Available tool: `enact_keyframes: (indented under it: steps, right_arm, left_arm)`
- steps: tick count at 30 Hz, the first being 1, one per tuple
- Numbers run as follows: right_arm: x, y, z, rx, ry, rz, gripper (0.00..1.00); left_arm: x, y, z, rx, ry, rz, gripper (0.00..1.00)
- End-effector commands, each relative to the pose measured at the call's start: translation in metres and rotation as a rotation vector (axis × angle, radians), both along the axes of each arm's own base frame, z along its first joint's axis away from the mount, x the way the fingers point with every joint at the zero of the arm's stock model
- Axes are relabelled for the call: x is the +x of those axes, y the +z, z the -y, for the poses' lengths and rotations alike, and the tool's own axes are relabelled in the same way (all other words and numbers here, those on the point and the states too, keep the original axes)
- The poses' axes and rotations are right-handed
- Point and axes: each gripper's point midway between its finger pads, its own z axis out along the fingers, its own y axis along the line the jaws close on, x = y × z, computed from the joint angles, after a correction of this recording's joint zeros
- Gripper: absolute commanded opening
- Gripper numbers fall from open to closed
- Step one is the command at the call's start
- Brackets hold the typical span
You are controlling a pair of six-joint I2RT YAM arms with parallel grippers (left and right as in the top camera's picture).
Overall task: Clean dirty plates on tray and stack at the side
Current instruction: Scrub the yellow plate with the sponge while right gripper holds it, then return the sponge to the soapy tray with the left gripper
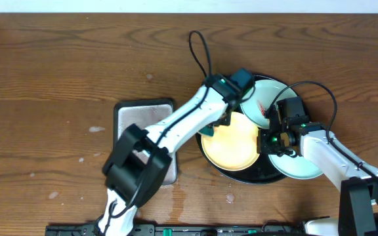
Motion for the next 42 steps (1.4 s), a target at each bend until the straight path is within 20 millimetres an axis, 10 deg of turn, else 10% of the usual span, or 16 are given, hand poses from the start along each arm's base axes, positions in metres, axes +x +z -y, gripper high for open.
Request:
enact_keyframes:
  steps: [1, 11, 16, 26, 32, 42]
  right_arm:
    - [-0.005, 0.010, -0.008, 0.044, 0.028, 0.004, 0.01]
    - [0.003, 0.086, -0.013, 0.031, 0.067, 0.192, 0.01]
    - [0.021, 0.125, 0.016, -0.181, -0.001, 0.383, 0.01]
    - [0.042, 0.155, 0.043, -0.506, 0.009, 0.580, 0.01]
    - [0.040, 0.174, 0.033, -0.713, 0.113, 0.679, 0.01]
    - [0.026, 0.205, -0.012, -0.874, 0.276, 0.858, 0.01]
  left_arm:
    - [-0.001, 0.052, 0.000, -0.141, 0.037, 0.028, 0.08]
    - [-0.009, 0.117, -0.104, -0.157, 0.207, 0.009, 0.08]
    - [-0.016, 0.125, -0.152, -0.178, 0.266, -0.029, 0.08]
    - [-0.038, 0.075, -0.177, -0.307, 0.259, -0.218, 0.08]
    - [-0.056, 0.044, -0.181, -0.288, 0.270, -0.284, 0.32]
    - [-0.057, 0.098, -0.181, -0.348, 0.227, -0.066, 0.49]
